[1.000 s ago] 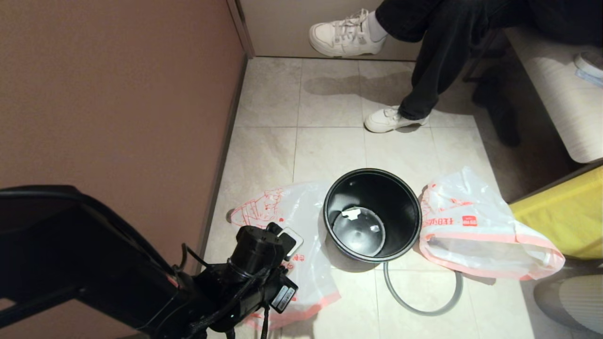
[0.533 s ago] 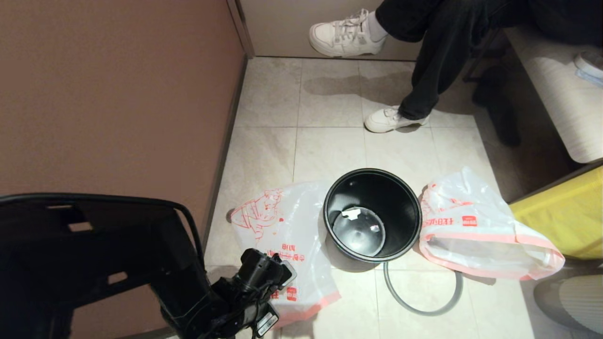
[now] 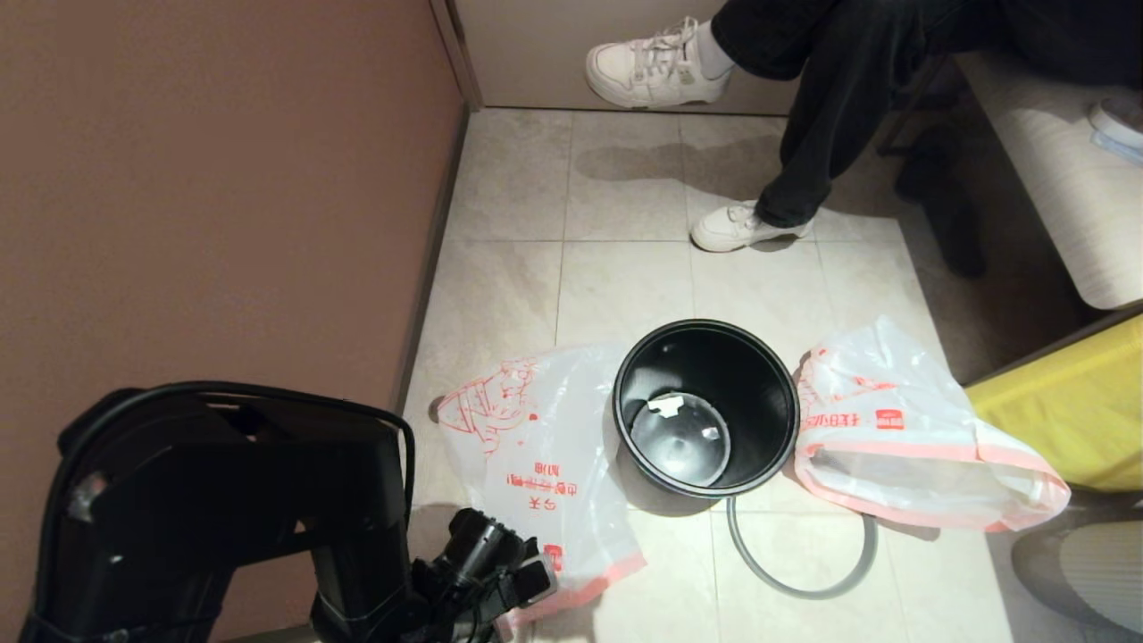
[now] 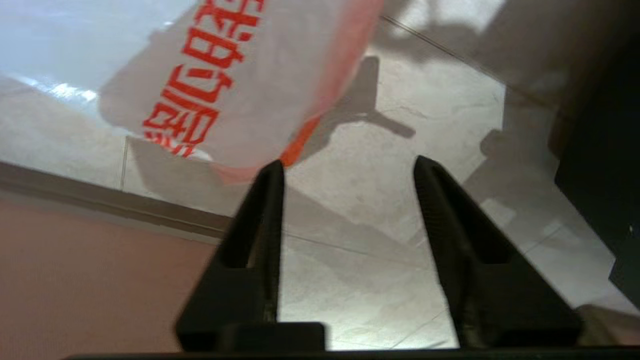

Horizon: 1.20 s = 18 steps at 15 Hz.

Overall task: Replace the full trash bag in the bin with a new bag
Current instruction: Pick up a new trash bag

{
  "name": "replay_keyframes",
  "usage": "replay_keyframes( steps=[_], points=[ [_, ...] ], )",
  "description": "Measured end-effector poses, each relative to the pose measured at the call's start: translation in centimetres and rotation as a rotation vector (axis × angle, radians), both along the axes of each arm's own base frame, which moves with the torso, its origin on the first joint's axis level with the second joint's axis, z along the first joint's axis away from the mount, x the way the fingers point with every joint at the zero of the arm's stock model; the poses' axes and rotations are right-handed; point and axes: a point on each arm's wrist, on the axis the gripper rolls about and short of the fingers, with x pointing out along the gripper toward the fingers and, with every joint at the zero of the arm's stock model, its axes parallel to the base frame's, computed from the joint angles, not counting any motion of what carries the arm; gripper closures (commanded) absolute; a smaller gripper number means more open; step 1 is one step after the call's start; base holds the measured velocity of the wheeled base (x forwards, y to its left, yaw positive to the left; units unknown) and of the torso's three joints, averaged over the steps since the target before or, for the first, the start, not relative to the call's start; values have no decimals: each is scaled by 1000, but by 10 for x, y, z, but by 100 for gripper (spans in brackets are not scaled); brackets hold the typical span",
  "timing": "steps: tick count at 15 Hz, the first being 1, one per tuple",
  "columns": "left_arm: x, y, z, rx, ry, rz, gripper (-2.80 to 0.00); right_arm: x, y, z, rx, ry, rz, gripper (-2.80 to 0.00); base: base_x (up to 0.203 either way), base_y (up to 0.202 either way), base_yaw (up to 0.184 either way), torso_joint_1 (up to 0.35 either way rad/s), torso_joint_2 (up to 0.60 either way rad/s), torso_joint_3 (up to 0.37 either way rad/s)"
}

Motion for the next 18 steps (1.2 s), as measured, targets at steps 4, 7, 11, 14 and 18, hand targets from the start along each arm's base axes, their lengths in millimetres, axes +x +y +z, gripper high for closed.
replay_keyframes(
  steps=[4,7,11,14,18],
  points=[
    [0,-3,-6,45,-2,-31,-280,0,0,0,0,0,0,0,0,0,0,0,0,0],
    [9,-6,-15,151,-68,-31,-280,0,0,0,0,0,0,0,0,0,0,0,0,0],
    [22,-12,-24,188,-141,-72,-280,0,0,0,0,1,0,0,0,0,0,0,0,0],
    [41,-11,-24,234,-178,-93,-280,0,0,0,0,1,0,0,0,0,0,0,0,0],
    [56,-17,-20,277,-153,-131,-280,0,0,0,0,7,0,0,0,0,0,0,0,0]
  ],
)
